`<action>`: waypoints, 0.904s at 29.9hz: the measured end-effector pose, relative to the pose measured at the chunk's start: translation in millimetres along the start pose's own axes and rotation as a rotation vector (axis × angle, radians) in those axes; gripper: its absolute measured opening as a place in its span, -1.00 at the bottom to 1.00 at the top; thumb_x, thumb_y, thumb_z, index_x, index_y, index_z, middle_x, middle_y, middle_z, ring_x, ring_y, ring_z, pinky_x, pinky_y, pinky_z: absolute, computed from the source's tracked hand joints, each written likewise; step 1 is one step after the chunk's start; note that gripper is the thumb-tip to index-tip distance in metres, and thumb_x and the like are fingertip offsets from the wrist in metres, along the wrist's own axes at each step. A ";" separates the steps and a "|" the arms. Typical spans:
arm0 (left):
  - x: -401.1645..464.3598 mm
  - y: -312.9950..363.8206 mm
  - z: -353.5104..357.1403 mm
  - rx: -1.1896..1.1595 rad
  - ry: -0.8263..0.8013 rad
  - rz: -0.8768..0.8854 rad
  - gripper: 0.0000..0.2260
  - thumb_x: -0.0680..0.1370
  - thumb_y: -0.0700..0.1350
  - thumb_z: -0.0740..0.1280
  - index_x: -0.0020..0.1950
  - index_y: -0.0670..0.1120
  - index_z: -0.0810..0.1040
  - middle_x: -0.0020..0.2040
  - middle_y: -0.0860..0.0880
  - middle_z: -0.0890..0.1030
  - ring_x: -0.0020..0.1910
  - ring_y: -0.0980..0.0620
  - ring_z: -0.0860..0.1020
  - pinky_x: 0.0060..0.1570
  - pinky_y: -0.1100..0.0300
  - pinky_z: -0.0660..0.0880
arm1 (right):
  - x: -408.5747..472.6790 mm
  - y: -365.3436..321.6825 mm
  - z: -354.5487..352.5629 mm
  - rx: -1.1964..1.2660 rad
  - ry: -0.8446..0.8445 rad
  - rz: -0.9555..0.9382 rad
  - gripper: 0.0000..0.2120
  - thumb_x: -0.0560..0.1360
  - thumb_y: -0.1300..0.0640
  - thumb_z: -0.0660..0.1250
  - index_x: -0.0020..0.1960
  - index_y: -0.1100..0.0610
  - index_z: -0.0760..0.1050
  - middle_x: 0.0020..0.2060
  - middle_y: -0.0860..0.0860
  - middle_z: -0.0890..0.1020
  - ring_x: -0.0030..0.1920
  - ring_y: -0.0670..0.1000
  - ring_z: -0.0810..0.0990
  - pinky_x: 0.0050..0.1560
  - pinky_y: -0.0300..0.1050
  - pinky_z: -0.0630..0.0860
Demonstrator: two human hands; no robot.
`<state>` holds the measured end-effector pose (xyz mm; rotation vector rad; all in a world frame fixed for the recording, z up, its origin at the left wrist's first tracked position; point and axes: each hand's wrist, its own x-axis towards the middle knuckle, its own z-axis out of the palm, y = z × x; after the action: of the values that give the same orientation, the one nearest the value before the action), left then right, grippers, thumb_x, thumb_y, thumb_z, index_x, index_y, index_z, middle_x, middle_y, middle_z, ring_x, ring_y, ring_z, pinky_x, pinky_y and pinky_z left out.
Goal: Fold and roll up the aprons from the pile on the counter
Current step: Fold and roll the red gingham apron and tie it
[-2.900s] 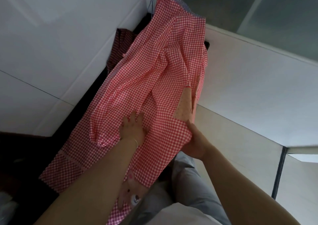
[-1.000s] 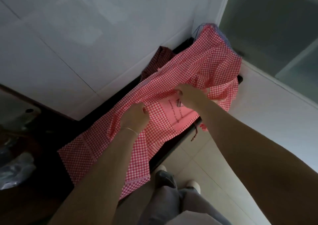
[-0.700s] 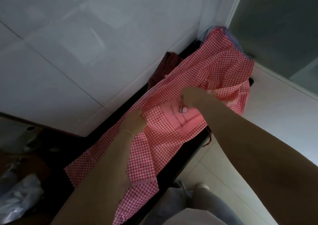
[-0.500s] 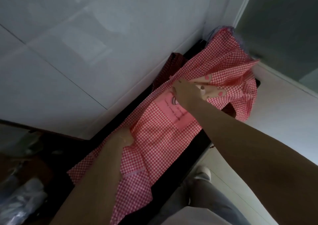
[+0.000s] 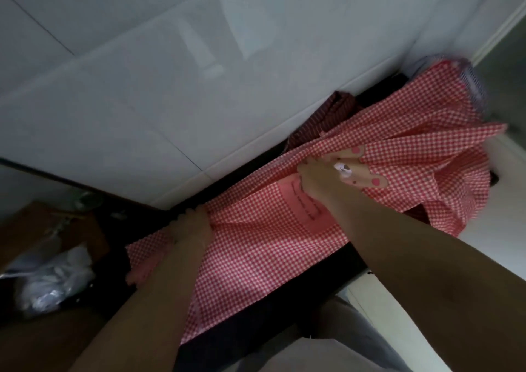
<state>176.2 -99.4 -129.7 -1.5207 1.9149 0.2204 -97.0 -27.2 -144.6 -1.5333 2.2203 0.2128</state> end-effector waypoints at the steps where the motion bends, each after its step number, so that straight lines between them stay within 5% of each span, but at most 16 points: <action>1: 0.9 1.5 1.4 -0.045 0.013 -0.006 -0.57 0.58 0.07 0.15 0.39 -0.11 0.31 0.33 -0.15 0.43 0.26 -0.15 0.45 0.21 -0.06 0.40 | -0.1 0.4 1.9 0.004 0.002 -0.015 -0.67 0.56 0.22 0.09 0.26 0.13 0.47 0.26 0.11 0.43 0.30 0.21 0.36 0.34 0.21 0.28; 7: 12.0 1.4 9.5 -0.027 -0.056 -0.146 -0.63 0.64 -0.07 0.07 0.40 -0.12 0.41 0.39 -0.15 0.41 0.33 -0.13 0.44 0.33 -0.08 0.36 | 1.9 9.9 6.0 -0.036 -0.016 -0.128 -0.66 0.54 0.22 0.14 0.29 0.08 0.45 0.32 0.01 0.39 0.27 0.15 0.43 0.34 0.25 0.28; 13: -3.5 39.9 16.6 -0.245 0.341 0.117 -0.73 0.62 -0.10 0.12 0.20 -0.20 0.49 0.17 -0.21 0.57 0.11 -0.17 0.54 0.11 0.08 0.40 | 11.6 -1.2 0.3 -0.133 -0.110 -0.092 -0.69 0.58 0.20 0.10 0.27 0.16 0.47 0.30 0.04 0.42 0.29 0.14 0.41 0.29 0.09 0.36; 18: 7.2 35.9 24.6 -0.388 0.424 0.164 -0.66 0.59 -0.10 0.07 0.03 -0.29 0.54 0.02 -0.30 0.53 -0.02 -0.24 0.49 -0.05 0.01 0.37 | 11.5 14.0 -9.8 -0.259 0.174 -0.231 -0.67 0.53 0.07 0.17 0.26 0.12 0.46 0.27 0.06 0.39 0.28 0.13 0.29 0.29 0.05 0.25; 23: 14.7 30.5 20.9 -0.452 0.596 0.129 -0.90 0.48 -0.30 0.25 -0.19 -0.31 0.52 -0.16 -0.32 0.53 -0.19 -0.30 0.52 -0.21 -0.03 0.39 | 25.6 27.2 -24.9 -0.082 -0.018 -0.246 -0.64 0.60 0.13 0.12 0.37 0.18 0.34 0.31 0.14 0.44 0.30 0.15 0.40 0.31 0.06 0.34; 27: 10.0 54.6 22.2 -0.562 0.728 0.231 -0.73 0.48 -0.24 0.15 0.09 -0.29 0.52 0.13 -0.33 0.52 0.06 -0.32 0.50 0.07 -0.15 0.46 | 44.6 22.1 -31.1 -0.080 -0.018 -0.274 -0.73 0.59 0.21 0.04 0.23 0.19 0.40 0.14 0.16 0.54 0.11 0.17 0.53 0.02 -0.03 0.42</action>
<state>134.1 -79.3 -167.1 -1.9083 2.7812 0.3660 -138.6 -68.2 -138.5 -1.8494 1.9812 0.2325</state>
